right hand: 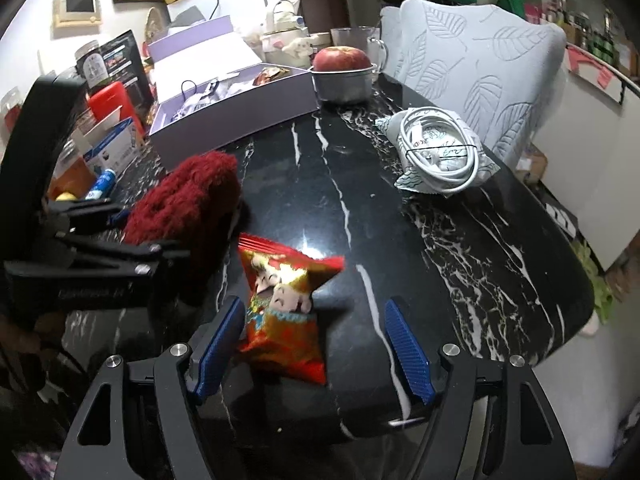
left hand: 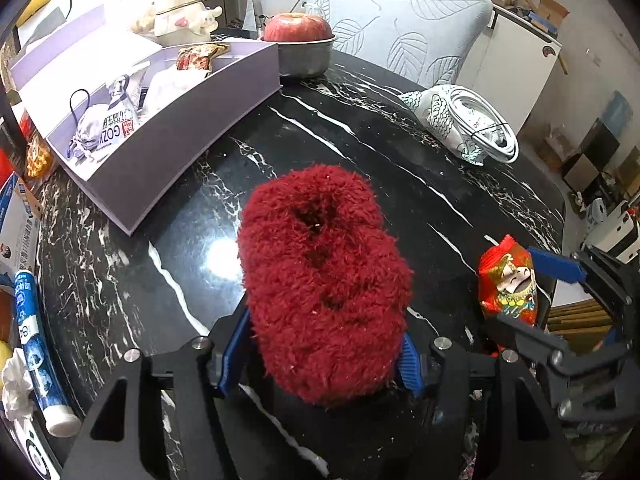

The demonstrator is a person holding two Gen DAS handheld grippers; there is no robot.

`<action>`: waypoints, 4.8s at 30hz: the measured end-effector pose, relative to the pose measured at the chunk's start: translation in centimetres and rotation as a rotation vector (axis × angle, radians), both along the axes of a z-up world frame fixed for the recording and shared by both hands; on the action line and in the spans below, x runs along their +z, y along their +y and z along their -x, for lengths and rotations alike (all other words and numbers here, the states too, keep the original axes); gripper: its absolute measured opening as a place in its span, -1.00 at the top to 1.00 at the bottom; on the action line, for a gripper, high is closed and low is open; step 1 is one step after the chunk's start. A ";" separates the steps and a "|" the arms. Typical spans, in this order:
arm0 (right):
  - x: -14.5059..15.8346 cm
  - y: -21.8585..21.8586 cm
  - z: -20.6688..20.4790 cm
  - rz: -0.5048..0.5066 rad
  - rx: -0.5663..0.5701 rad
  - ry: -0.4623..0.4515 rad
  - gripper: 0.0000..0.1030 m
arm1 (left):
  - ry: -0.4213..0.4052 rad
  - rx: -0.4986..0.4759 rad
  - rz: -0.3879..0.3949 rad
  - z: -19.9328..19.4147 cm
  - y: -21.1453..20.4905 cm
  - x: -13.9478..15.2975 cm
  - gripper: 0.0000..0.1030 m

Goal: Organize soft objects
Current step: 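Lift the slipper with the left gripper while the right carries the red packet toward the box, then lower the slipper into the lavender box and open the left gripper while the right releases the packet there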

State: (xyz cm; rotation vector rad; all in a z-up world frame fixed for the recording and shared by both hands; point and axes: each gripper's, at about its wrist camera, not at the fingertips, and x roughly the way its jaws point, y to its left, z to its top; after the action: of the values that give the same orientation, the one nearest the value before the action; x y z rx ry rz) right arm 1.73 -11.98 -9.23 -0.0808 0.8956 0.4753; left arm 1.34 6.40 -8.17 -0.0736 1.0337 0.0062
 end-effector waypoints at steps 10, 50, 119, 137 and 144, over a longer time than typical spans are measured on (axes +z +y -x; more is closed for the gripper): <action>-0.4 2.3 0.7 0.033 0.041 -0.043 -0.31 | -0.032 0.025 -0.032 -1.5 0.4 -0.8 -0.43; 2.5 2.8 4.4 -0.020 0.097 -0.135 0.39 | -0.181 0.088 -0.014 5.8 0.5 3.4 0.15; 13.7 22.6 -20.1 -0.010 0.389 -0.318 0.39 | -0.325 0.342 -0.078 -10.1 21.0 12.1 0.15; 7.5 24.3 -24.1 0.100 0.371 -0.182 0.39 | -0.147 0.344 -0.075 -13.3 22.6 6.0 0.15; 5.6 24.2 -24.5 0.139 0.360 -0.145 0.39 | -0.088 0.334 -0.072 -14.0 22.3 4.4 0.15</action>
State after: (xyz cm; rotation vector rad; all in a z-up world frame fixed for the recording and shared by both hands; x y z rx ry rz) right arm 26.25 12.18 -3.67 -0.4034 0.7724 0.7323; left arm 15.33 28.66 -3.80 -0.1787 0.9226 0.3403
